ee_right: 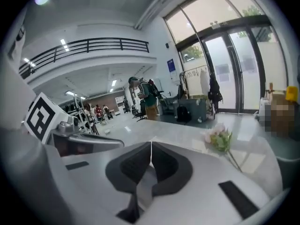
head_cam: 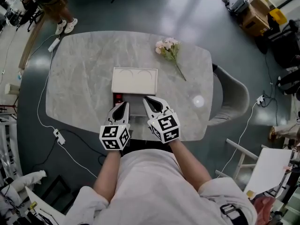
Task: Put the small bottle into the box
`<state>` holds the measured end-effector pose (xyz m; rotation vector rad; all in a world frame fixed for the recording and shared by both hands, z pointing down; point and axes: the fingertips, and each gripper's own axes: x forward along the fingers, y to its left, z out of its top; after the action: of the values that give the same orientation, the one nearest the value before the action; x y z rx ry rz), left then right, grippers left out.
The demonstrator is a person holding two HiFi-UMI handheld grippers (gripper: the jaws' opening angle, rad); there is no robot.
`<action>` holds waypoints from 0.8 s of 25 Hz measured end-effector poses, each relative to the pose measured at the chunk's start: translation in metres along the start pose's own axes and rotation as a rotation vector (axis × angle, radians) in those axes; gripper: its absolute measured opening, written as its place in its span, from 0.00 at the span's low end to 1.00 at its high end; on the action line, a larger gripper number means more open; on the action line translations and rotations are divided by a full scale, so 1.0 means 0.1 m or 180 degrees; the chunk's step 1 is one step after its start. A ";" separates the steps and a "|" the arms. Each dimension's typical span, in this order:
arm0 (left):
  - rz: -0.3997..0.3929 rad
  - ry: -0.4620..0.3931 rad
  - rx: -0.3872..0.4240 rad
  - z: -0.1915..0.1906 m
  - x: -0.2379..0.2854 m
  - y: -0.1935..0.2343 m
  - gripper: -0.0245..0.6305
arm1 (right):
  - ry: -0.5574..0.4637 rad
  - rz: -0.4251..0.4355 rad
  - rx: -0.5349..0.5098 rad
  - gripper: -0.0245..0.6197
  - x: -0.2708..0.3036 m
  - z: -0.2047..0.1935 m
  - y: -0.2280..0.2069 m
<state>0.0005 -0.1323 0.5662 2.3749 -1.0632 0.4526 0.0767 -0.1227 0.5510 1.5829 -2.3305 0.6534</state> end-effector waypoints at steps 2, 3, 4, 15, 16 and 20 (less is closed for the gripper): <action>-0.0007 -0.0130 0.0019 0.14 -0.05 -0.10 0.07 | -0.0111 -0.0049 -0.0145 0.08 -0.14 0.14 -0.01; -0.0010 -0.0193 0.0034 0.21 -0.07 -0.15 0.07 | -0.0170 -0.0078 -0.0191 0.08 -0.20 0.21 -0.02; -0.0011 -0.0252 0.0056 0.28 -0.10 -0.20 0.07 | -0.0239 -0.0112 -0.0217 0.08 -0.26 0.29 -0.03; 0.0151 -0.0965 0.0397 1.08 -0.52 -0.46 0.07 | -0.1338 -0.0365 -0.0583 0.08 -0.92 1.34 -0.07; 0.0171 -0.1032 0.0439 1.16 -0.58 -0.47 0.07 | -0.1404 -0.0391 -0.0627 0.08 -0.97 1.41 -0.07; 0.0185 -0.1208 0.0630 1.35 -0.72 -0.57 0.07 | -0.1533 -0.0484 -0.0750 0.08 -1.11 1.58 -0.05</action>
<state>0.0103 -0.1323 0.4030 2.6807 -1.3068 0.1304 0.1308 -0.1116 0.3661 1.9388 -2.4470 -0.0495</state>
